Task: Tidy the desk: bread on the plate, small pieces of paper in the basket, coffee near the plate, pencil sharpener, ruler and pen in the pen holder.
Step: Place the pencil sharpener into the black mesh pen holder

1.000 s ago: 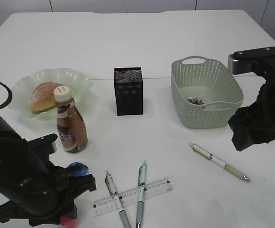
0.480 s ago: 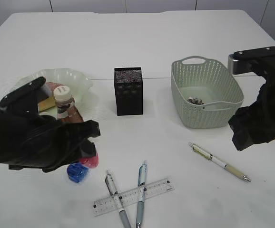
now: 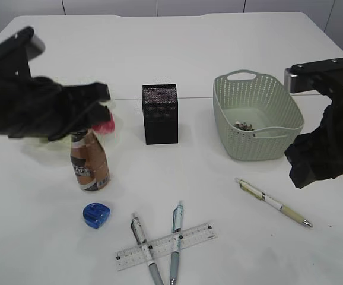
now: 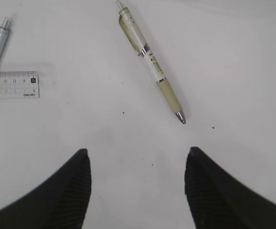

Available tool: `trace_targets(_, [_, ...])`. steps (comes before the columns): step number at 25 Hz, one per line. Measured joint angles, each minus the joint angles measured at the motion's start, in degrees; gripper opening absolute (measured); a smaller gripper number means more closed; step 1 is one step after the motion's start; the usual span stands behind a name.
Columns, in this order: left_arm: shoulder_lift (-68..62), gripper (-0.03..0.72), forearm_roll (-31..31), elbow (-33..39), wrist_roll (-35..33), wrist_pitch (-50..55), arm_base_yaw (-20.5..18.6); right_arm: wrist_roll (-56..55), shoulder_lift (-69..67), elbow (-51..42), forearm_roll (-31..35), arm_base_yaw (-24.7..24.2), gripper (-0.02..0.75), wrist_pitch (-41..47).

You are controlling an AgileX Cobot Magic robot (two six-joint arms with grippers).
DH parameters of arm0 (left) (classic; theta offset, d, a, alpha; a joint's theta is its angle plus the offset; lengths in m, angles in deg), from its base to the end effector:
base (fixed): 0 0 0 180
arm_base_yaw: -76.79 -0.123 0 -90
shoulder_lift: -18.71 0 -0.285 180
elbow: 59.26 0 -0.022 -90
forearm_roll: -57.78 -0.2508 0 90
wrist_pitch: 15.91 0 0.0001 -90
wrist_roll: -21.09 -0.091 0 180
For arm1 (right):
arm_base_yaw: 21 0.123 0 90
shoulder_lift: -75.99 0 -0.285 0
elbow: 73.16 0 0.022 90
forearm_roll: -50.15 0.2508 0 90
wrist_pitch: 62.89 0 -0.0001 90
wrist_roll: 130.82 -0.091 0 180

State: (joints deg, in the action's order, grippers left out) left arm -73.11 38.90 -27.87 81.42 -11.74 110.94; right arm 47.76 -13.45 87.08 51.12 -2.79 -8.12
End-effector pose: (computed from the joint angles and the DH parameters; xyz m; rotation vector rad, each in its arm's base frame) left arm 0.2523 -0.1685 0.2339 -0.1615 2.3051 -0.6826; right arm 0.2526 0.0844 0.2588 -0.4075 2.8380 0.0903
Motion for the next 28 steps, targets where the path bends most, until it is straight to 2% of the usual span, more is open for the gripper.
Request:
trace_targets(4, [-2.0, 0.191, -2.9, -8.9, 0.0, 1.7, -2.1, 0.0, 0.0, 0.0, -0.1, 0.0, 0.457, 0.0])
trace_targets(13, [-15.4, 0.191, -3.2, -26.6, 0.0, 2.4, -3.3, 0.0, 0.0, 0.0, -0.1, 0.0, 0.457, 0.5])
trace_targets(21, [-24.0, 0.191, -0.2, -34.0, 0.0, 0.3, -6.4, 0.0, 0.0, 0.0, -0.1, 0.0, 0.457, 1.4])
trace_targets(28, [-30.2, 0.190, 1.5, -37.3, 0.0, -2.5, -6.4, 0.0, 0.0, 0.0, -1.0, 0.0, 0.457, 1.4])
